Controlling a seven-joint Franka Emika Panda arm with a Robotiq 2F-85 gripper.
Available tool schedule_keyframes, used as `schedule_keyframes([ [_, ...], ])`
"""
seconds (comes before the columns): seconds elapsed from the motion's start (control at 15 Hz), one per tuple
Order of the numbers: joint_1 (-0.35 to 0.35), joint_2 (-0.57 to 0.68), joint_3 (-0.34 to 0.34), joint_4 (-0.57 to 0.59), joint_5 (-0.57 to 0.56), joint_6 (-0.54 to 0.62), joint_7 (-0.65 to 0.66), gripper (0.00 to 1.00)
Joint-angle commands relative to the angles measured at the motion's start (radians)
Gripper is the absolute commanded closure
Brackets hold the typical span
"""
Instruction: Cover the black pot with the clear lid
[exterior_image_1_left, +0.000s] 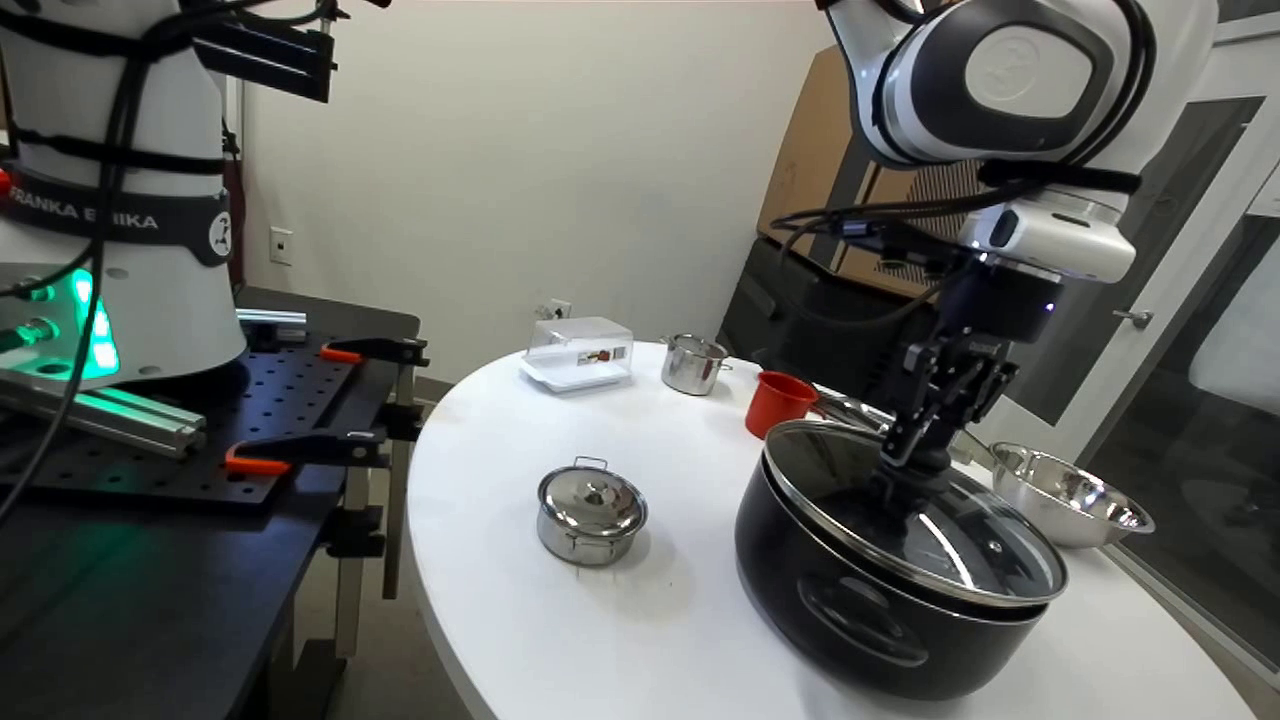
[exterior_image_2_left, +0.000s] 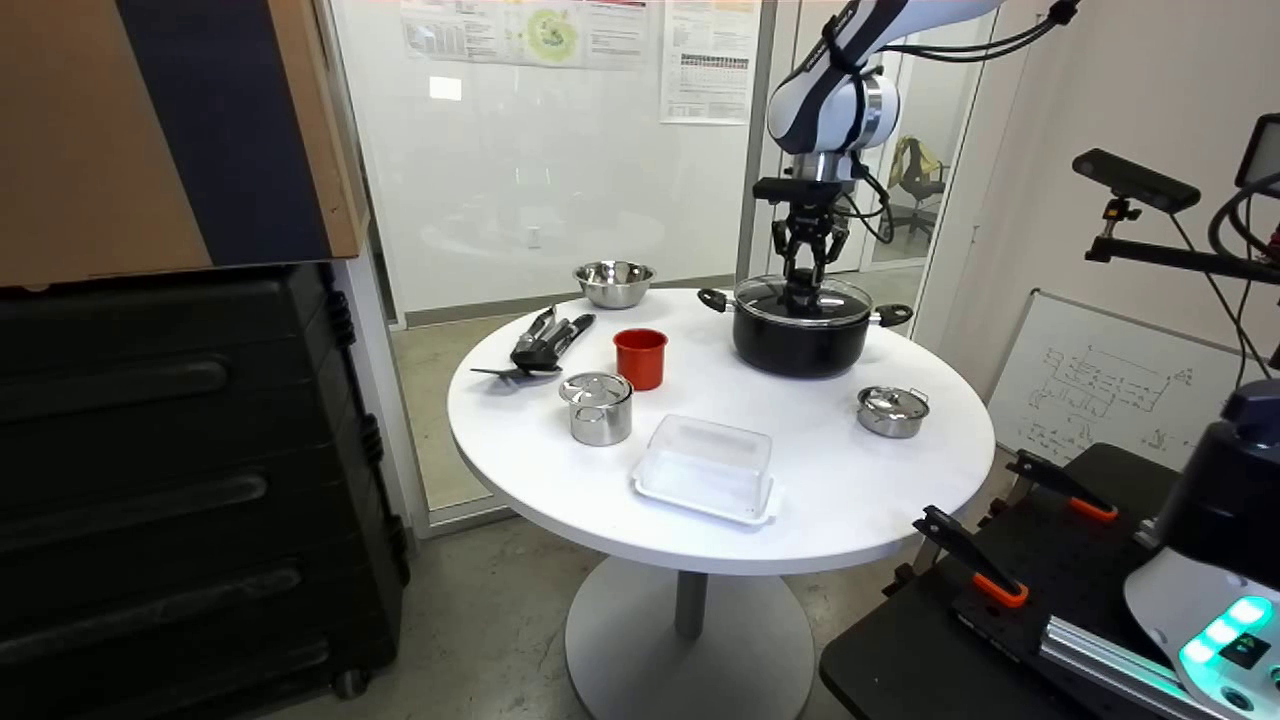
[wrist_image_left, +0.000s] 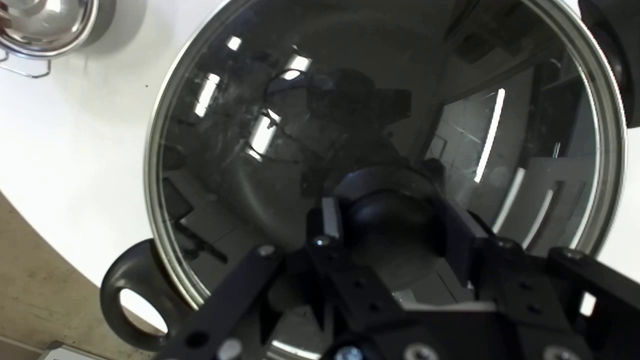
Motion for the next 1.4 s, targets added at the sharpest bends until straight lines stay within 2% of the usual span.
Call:
schedule_keyframes([
  [0.0,0.0,-0.003,-0.006,0.011,0.017,0.01,0.013,0.75],
  [1.33,-0.006,0.021,0.004,0.009,0.05,0.035,0.008,0.75],
])
